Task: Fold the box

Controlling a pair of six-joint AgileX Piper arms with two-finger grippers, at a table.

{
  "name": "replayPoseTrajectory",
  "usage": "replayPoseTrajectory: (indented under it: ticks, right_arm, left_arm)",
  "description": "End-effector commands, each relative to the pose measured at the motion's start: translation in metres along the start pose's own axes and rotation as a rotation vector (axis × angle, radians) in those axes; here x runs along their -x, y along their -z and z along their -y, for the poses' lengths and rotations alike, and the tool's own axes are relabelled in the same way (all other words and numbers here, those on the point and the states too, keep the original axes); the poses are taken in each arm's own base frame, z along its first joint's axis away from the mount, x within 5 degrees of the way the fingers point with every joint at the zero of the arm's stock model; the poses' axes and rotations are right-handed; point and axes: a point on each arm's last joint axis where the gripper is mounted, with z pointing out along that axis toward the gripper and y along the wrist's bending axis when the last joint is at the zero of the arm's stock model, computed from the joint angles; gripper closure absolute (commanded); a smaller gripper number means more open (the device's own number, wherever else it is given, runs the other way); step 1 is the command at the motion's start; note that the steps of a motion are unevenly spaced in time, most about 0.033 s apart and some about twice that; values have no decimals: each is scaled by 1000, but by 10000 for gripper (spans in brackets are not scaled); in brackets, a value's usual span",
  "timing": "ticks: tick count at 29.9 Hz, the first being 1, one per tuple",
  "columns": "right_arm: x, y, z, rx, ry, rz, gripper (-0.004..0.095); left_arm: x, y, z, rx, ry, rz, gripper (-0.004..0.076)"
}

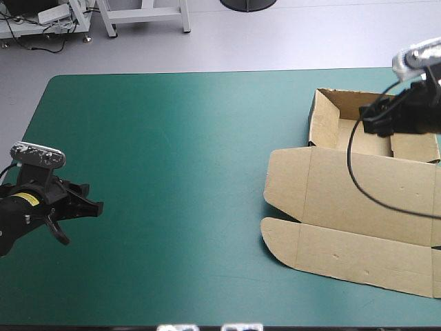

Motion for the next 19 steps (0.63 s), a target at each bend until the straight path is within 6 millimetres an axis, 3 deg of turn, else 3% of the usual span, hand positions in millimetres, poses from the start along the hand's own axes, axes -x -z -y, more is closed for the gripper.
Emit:
replayPoseTrajectory:
  ticks: [1, 11, 19]
  right_arm:
    - [-26, 21, -18, 0, -2, 25, 266]
    - [-125, 28, -40, -119, -75, -82, 266]
    - [-177, 26, -54, -176, 31, 26, 310]
  left_arm:
    - [10, 7, 0, 3, 7, 86, 440]
    - [6, 8, 2, -20, -28, 44, 440]
    - [6, 8, 1, -9, -44, 57, 440]
